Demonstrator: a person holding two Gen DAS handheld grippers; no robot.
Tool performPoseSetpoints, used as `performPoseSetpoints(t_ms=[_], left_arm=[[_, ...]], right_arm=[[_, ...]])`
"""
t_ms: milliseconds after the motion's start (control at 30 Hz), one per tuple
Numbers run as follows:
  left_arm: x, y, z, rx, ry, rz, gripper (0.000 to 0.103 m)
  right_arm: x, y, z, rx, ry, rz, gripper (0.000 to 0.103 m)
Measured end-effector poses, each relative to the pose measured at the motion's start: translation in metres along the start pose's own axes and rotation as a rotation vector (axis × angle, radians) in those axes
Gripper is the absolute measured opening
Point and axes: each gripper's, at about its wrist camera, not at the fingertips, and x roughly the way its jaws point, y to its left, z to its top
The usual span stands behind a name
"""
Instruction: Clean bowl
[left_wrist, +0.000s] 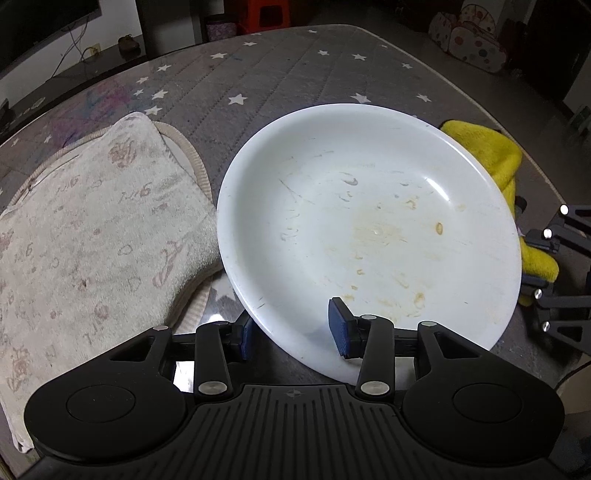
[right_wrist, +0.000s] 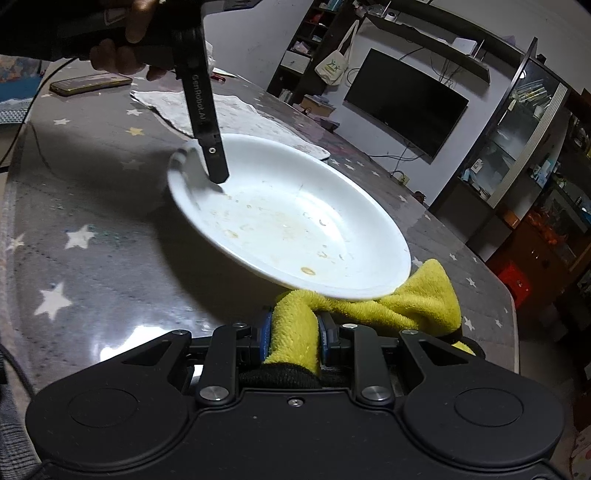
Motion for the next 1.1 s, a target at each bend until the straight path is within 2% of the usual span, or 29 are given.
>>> performPoseSetpoints(t_ms=[233,300,567,767,1100], left_arm=[[0.003,0.001,0.006,0.019,0.009,0.010,0.044],[0.005,0.001,0.010,0.027,0.011,0.018,0.044],[0.013,0.002,0.021,0.049,0.013,0.045,0.046],[0.012,0.002,0.018,0.009,-0.005,0.058,0.047],[0.000,-0.009,-0.002,-0.081,-0.041,0.065,0.044]], right_arm=[[0.016,-0.023,0.002,-0.014,0.010,-0.019,0.026],[0.012,-0.005,-0.007,-0.021,0.011,-0.026,0.026],[0.026,-0.018,-0.008,-0.088,0.031,-0.048,0.026],[0.026,-0.011,-0.009,-0.136,0.038,-0.060,0.026],[0.013,0.005,-0.010,-0.114,0.042,-0.074,0.026]])
